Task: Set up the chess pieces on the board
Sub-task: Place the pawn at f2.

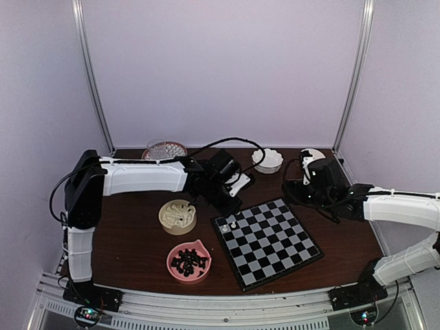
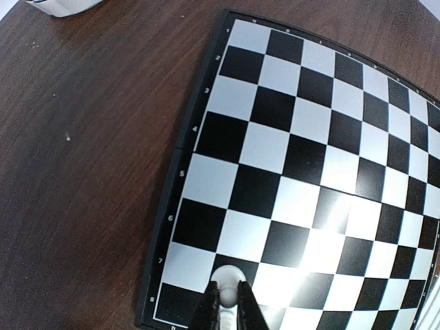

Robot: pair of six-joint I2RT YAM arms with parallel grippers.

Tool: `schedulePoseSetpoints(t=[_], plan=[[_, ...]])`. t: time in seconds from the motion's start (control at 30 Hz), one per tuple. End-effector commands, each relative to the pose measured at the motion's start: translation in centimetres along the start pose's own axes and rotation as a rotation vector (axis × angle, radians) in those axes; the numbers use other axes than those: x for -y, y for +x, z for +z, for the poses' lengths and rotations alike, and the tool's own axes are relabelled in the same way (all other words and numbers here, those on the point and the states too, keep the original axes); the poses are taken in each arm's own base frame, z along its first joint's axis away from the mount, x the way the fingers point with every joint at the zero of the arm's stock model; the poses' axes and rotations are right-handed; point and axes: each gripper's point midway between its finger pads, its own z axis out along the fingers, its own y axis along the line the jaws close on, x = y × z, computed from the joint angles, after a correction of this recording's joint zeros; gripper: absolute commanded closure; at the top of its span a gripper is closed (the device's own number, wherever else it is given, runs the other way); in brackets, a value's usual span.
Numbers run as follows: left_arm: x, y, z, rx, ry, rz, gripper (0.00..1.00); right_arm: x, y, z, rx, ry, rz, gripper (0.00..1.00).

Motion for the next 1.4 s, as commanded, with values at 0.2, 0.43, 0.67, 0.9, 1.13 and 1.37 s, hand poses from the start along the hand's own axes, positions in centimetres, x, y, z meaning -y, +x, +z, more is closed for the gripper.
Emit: schedulePoseSetpoints(t=[0.2, 0.43, 0.67, 0.9, 1.13, 1.37], plan=[[2.0, -0.7, 1.8, -0.019, 0.042, 0.067, 0.95, 0.4, -0.4, -0.6, 0.032, 0.021, 0.006, 0.18], [2.3, -0.3, 2.7, -0.04, 0.038, 0.083, 0.94, 0.9, -0.6, -0.9, 0.05, 0.036, 0.016, 0.17], [2.3, 0.1, 3.7, -0.068, 0.022, 0.086, 0.94, 1.0, -0.8, -1.1, 0.059, 0.037, 0.02, 0.17], [2.1, 0.4, 4.4, -0.085, 0.017, 0.086, 0.94, 1.0, -0.8, -1.1, 0.059, 0.035, 0.021, 0.17], [1.6, 1.0, 5.1, -0.107, -0.01, 0.09, 0.94, 0.9, -0.8, -1.1, 0.059, 0.03, 0.022, 0.17], [1.6, 1.2, 5.3, -0.118, -0.009, 0.088, 0.85, 0.8, -0.7, -1.1, 0.055, 0.028, 0.019, 0.17]])
